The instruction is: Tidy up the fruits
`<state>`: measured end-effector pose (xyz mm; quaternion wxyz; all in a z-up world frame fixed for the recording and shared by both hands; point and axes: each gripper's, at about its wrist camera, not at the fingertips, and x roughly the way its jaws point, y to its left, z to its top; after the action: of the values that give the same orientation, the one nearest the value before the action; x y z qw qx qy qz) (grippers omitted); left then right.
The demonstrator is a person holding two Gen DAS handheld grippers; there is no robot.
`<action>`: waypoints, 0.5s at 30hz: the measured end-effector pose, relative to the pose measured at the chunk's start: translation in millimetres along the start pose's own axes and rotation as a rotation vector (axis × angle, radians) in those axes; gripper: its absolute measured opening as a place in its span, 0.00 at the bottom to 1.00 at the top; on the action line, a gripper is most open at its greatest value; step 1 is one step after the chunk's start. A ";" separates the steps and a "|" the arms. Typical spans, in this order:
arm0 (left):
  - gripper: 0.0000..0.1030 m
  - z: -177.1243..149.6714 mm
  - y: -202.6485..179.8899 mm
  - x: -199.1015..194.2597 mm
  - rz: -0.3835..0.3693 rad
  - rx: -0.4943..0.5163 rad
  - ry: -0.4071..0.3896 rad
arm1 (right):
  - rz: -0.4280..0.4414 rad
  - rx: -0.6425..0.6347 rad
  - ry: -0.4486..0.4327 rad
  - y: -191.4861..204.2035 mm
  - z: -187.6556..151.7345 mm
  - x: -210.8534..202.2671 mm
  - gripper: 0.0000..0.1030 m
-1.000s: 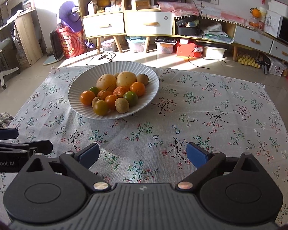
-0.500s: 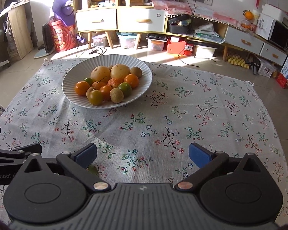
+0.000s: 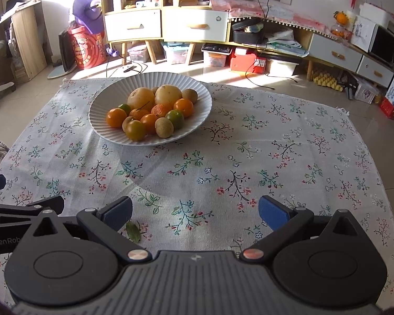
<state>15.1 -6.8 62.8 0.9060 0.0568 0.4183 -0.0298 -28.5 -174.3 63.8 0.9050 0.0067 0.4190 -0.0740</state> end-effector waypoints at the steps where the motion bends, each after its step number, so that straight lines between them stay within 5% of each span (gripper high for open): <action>1: 0.93 -0.1 0.4 0.3 0.001 -0.001 0.001 | -0.001 -0.002 0.002 0.4 -0.5 0.3 0.99; 15: 0.93 0.0 0.6 0.9 -0.003 -0.003 0.003 | -0.011 -0.019 0.006 2.8 -2.3 1.0 0.99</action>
<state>15.8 -6.2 62.2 0.9056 0.0551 0.4195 -0.0303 -29.2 -171.5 61.5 0.9032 -0.0042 0.4225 -0.0749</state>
